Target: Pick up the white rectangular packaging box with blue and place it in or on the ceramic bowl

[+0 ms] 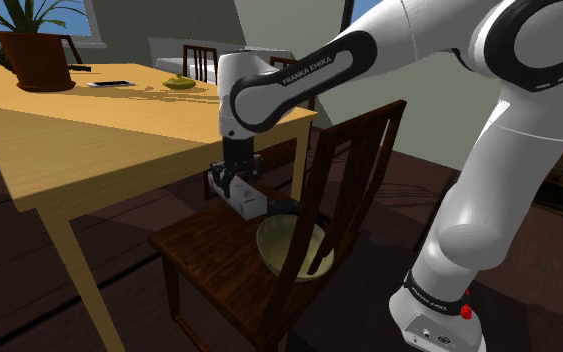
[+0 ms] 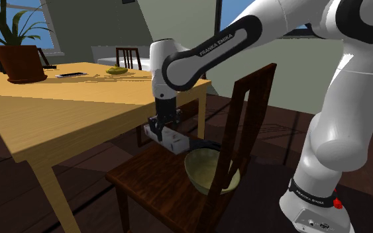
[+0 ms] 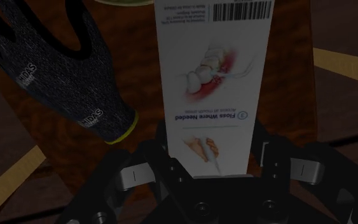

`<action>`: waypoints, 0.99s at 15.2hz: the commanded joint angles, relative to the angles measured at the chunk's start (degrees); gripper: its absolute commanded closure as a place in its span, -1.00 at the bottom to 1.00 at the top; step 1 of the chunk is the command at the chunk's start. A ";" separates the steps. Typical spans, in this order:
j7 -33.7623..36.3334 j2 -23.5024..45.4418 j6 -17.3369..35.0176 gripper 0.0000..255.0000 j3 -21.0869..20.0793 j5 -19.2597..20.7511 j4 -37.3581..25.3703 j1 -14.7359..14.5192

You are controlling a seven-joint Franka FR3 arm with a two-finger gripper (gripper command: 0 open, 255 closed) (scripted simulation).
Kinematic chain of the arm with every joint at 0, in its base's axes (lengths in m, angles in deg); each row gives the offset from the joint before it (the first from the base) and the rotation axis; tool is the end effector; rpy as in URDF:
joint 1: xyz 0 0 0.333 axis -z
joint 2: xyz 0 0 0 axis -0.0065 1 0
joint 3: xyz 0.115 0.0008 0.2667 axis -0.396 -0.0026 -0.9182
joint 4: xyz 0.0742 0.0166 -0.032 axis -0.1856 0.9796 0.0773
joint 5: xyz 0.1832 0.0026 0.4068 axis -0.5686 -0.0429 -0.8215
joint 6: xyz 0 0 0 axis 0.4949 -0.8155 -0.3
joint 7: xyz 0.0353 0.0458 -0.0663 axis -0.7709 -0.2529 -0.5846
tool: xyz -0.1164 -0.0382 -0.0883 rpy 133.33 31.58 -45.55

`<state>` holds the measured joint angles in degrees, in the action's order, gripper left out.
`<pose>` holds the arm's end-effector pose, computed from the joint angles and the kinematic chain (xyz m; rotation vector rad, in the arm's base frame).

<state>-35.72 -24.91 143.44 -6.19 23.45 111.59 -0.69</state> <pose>0.5495 0.1845 0.3147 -3.1048 0.4790 -0.0034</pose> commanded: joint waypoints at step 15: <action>-0.87 -12.01 -8.26 1.00 -0.06 -3.87 3.24 -1.00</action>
<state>-36.79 -35.04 135.03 -6.06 20.22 112.93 -1.32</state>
